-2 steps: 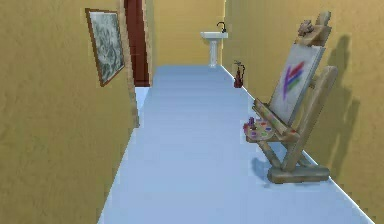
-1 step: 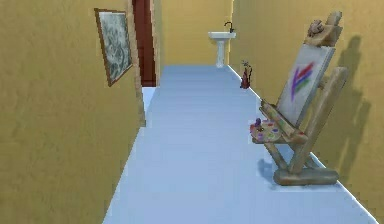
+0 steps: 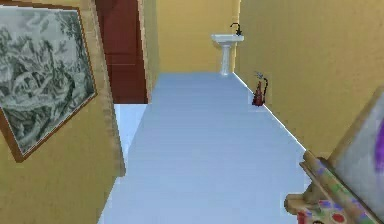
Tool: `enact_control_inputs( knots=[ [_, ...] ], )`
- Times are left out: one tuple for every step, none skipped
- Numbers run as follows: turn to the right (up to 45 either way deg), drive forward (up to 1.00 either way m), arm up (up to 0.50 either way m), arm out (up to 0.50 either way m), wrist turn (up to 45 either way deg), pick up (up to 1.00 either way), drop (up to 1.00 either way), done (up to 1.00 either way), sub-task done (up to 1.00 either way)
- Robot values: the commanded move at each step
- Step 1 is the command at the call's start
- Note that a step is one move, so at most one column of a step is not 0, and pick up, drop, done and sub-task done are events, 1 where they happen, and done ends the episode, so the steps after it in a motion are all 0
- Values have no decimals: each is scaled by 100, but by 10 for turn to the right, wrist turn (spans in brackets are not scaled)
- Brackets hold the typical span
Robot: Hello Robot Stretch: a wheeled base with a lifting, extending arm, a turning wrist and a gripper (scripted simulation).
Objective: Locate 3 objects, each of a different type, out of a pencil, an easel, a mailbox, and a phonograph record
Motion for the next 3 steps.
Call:
enact_control_inputs(
  knots=[
    [450, 0, 0, 0, 0, 0, 0, 0, 0],
    [0, 0, 0, 0, 0, 0, 0, 0, 100],
    [-450, 0, 0, 0, 0, 0, 0, 0, 0]
  ],
)
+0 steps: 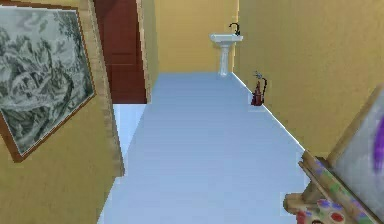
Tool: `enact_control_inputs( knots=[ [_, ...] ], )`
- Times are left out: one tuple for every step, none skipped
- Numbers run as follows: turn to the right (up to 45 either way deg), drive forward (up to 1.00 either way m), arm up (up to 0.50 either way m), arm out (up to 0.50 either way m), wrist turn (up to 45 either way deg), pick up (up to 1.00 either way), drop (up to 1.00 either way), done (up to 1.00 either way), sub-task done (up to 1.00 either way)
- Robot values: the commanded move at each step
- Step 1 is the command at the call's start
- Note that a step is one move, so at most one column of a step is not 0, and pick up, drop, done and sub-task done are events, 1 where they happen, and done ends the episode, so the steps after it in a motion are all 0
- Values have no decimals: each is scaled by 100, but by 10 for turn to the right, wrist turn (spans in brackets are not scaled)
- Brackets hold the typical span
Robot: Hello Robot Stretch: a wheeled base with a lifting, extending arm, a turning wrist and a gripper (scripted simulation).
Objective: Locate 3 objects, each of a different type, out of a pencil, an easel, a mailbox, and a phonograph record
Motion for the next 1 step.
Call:
enact_control_inputs(
  knots=[
    [-60, 0, 0, 0, 0, 0, 0, 0, 0]
  ],
)
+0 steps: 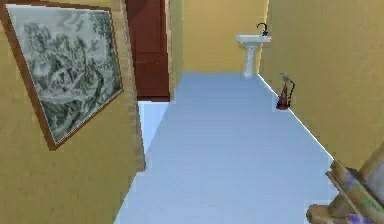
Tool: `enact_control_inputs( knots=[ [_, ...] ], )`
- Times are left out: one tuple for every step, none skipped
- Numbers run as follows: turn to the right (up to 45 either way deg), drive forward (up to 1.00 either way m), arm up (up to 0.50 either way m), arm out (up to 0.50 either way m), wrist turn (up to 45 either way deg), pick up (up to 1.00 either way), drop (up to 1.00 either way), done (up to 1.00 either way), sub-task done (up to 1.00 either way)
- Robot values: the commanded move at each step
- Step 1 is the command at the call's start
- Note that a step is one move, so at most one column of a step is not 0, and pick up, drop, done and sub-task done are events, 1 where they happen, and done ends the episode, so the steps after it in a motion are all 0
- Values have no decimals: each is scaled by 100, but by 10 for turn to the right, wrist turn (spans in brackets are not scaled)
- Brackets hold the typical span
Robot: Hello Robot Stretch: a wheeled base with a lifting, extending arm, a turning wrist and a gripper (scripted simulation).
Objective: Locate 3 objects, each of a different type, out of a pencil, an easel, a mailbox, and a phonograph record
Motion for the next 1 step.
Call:
enact_control_inputs(
  knots=[
    [0, 100, 0, 0, 0, 0, 0, 0, 0]
  ],
)
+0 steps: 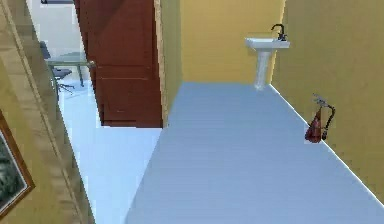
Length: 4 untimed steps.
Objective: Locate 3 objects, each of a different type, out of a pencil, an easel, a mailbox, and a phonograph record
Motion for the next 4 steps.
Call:
enact_control_inputs(
  knots=[
    [0, 85, 0, 0, 0, 0, 0, 0, 0],
    [-390, 0, 0, 0, 0, 0, 0, 0, 0],
    [0, 55, 0, 0, 0, 0, 0, 0, 0],
    [-240, 0, 0, 0, 0, 0, 0, 0, 0]
  ],
)
